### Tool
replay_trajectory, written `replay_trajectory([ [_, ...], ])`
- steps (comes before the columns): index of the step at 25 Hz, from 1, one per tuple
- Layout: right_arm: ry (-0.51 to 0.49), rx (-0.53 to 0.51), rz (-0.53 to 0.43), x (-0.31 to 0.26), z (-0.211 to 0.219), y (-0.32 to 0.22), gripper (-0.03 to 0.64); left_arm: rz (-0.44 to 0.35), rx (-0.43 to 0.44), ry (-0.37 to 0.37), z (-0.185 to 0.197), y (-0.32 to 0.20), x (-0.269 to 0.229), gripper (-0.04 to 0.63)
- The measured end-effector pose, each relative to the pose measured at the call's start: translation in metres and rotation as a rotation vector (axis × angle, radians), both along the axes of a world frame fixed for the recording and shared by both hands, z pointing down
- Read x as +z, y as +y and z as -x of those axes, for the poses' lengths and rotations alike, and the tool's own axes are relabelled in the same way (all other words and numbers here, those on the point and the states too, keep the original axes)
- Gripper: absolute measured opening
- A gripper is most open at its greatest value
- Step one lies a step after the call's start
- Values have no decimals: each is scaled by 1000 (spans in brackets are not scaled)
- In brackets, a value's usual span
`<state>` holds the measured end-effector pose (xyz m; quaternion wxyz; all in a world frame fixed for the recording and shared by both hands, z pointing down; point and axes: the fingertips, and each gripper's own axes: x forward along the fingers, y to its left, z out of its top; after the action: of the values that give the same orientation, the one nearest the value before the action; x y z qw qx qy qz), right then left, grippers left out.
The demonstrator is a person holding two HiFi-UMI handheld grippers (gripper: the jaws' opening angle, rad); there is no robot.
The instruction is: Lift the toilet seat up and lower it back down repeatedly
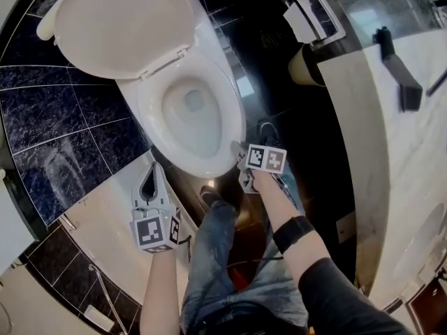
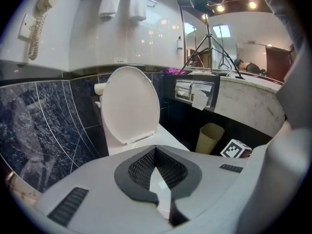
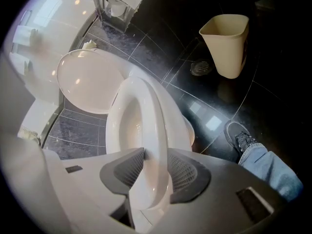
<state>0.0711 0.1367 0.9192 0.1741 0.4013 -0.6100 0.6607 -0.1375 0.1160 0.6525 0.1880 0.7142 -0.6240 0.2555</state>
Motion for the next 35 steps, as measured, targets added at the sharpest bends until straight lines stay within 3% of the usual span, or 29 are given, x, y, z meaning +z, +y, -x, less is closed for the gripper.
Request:
replay_trajectory([
  [6,-44,98,17,-1,-2,-6,164,27,-14,17,1,3,8,0],
  [20,-126,90,9,-16,-3,-5,147,41,-24,38,6,15,23,0],
  [31,-177,64,-2,-90,-2,-12,126,37,-9,36,-6,25,-6,0],
  [35,-197,61,-11,-127,1,-22,126,87,-20,36,-7,52,-16,0],
])
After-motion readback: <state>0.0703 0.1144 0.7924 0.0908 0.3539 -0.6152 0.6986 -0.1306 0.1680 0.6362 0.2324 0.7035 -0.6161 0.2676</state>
